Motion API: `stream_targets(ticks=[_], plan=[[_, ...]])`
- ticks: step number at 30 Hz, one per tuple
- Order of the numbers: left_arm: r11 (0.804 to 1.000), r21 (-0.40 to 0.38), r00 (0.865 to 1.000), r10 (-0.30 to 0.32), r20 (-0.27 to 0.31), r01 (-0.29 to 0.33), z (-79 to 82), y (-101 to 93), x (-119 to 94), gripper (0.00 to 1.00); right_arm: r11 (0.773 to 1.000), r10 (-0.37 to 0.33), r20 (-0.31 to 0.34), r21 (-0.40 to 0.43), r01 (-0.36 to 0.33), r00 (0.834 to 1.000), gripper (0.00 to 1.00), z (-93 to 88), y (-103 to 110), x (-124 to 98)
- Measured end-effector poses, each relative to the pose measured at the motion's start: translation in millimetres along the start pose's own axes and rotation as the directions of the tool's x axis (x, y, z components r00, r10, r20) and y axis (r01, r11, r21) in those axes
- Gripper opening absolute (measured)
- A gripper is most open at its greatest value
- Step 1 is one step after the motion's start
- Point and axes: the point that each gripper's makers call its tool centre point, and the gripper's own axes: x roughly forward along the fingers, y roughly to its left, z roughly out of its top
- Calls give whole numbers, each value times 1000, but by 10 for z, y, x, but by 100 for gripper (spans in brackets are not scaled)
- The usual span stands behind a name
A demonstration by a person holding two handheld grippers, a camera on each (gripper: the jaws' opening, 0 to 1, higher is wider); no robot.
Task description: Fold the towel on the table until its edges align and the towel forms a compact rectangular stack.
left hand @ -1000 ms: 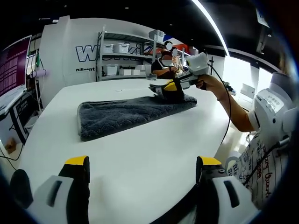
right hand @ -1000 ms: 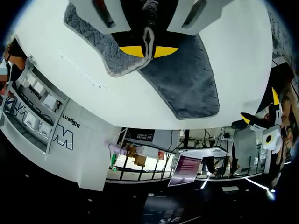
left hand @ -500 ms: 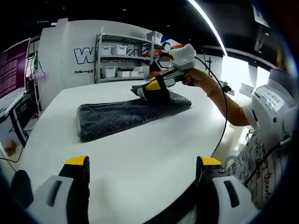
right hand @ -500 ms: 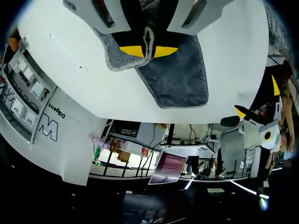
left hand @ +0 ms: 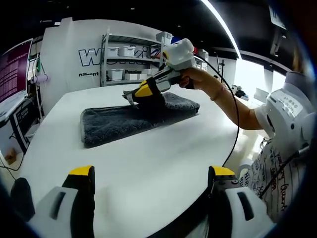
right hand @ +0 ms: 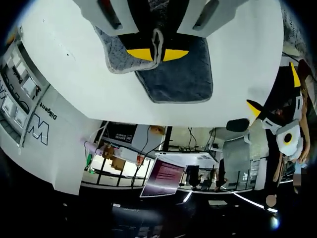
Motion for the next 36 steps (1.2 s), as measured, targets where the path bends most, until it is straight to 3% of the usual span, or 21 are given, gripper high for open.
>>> stream_targets(ticks=[18, 36], plan=[[1000, -7, 1000, 9, -4, -10, -31, 41, -37, 99, 999, 47, 4, -16, -47, 999, 5, 230, 200, 320], [1000, 6, 1000, 2, -9, -2, -13, 48, -61, 99, 991, 100, 28, -91, -98, 995, 5, 708, 488, 635]])
